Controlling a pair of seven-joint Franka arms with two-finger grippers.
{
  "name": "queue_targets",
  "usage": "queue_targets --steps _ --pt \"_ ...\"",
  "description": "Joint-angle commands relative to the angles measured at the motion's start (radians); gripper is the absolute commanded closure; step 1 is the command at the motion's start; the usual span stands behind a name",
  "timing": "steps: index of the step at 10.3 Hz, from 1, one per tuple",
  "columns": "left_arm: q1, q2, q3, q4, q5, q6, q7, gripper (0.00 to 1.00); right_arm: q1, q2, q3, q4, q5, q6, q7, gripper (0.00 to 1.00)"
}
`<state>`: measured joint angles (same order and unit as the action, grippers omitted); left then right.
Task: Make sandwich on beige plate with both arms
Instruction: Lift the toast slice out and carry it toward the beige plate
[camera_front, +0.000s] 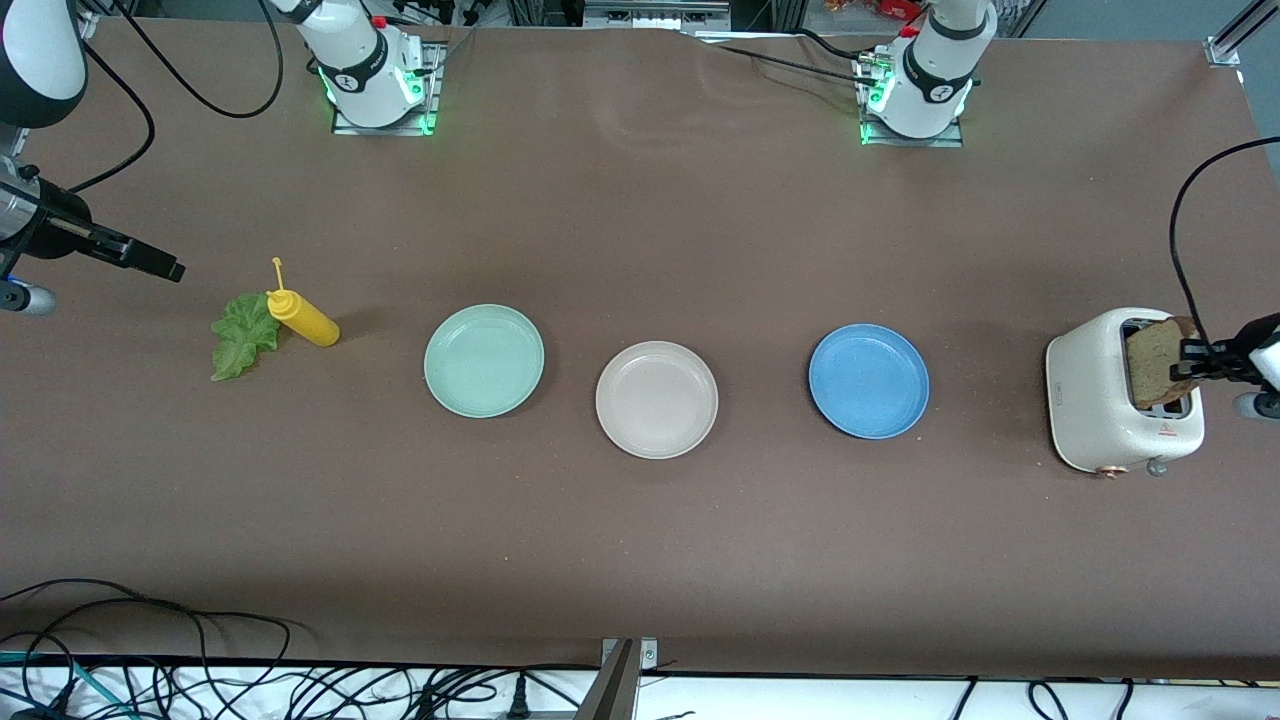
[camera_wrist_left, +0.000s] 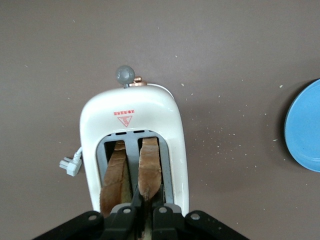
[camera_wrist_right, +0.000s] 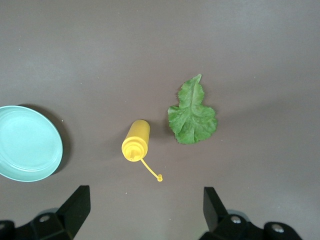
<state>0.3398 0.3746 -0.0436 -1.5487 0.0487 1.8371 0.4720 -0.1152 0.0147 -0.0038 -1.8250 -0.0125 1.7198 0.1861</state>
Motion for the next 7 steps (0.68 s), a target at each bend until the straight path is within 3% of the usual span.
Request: queue_targets --steps 1,3,7 --pt "-0.021 0.006 -0.012 0.148 0.003 -0.154 0.034 1.0 -0.003 -0.018 0.002 -0.014 -0.006 0.009 -0.008 0.0" --pt "-0.079 0.006 -0.01 0.203 -0.041 -0.26 0.024 1.0 -0.003 -0.018 0.002 -0.014 -0.006 0.009 -0.008 0.0" --pt "-0.137 0.007 -0.01 0.203 -0.22 -0.341 -0.001 1.0 -0.003 -0.018 0.002 -0.014 -0.006 0.009 -0.01 0.0"
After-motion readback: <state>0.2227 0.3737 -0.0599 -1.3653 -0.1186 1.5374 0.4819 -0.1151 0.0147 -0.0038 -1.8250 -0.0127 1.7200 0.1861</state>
